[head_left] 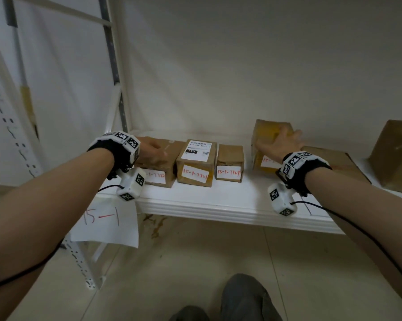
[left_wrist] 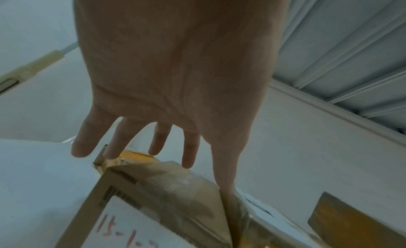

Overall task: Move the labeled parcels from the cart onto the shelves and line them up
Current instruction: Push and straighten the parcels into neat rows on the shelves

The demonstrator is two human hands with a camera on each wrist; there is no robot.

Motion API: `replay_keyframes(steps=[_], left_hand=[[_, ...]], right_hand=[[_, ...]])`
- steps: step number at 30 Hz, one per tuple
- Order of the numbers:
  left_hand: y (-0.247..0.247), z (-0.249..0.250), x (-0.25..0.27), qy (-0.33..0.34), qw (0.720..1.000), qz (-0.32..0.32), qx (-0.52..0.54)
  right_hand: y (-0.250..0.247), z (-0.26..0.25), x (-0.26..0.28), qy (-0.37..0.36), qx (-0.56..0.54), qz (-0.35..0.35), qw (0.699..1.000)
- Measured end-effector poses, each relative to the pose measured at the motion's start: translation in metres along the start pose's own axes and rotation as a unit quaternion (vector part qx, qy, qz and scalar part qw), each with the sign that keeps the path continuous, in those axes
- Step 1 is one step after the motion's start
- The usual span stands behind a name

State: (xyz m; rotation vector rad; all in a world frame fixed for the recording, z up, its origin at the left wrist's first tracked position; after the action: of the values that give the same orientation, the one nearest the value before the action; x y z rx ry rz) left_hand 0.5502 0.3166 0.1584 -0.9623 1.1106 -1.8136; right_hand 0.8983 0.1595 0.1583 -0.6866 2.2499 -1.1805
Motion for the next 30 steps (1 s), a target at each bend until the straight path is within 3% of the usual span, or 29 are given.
replay_keyframes(steps=[3,8,13,20,25,28,30], left_hand=[[0.010,-0.001,0.004,0.013,0.999,-0.024,-0.026],[0.022,0.034,0.002,0.056,0.994,-0.012,-0.098],[0.048,0.079,-0.008,0.117,0.992,-0.018,-0.047],[0.079,0.123,-0.029,0.164,0.983,0.009,-0.076],[0.086,0.117,-0.047,0.181,0.980,0.007,0.080],[0.064,0.092,-0.051,0.144,0.964,0.090,0.206],[0.040,0.065,-0.051,0.104,0.931,0.178,0.301]], right_hand=[[-0.009,-0.010,0.004,-0.031,-0.050,0.056,0.997],[-0.020,-0.030,0.017,-0.091,-0.114,0.093,0.985],[-0.027,-0.044,0.025,-0.123,-0.170,0.114,0.971],[-0.031,-0.052,0.022,-0.152,-0.245,0.132,0.948],[-0.019,-0.072,0.019,-0.170,-0.301,0.078,0.935],[-0.005,-0.099,0.025,-0.195,-0.328,0.036,0.924],[0.009,-0.120,0.033,-0.203,-0.340,0.007,0.918]])
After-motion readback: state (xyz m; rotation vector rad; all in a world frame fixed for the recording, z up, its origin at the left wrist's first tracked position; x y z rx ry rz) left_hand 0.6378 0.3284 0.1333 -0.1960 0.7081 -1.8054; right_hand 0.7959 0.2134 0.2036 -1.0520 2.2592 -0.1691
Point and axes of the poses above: each hand's wrist, its own x-axis away from the middle knuckle, its own y-axis out of the palm, z = x × y, the point moved 4 cm from there along -x, towards the middle knuckle
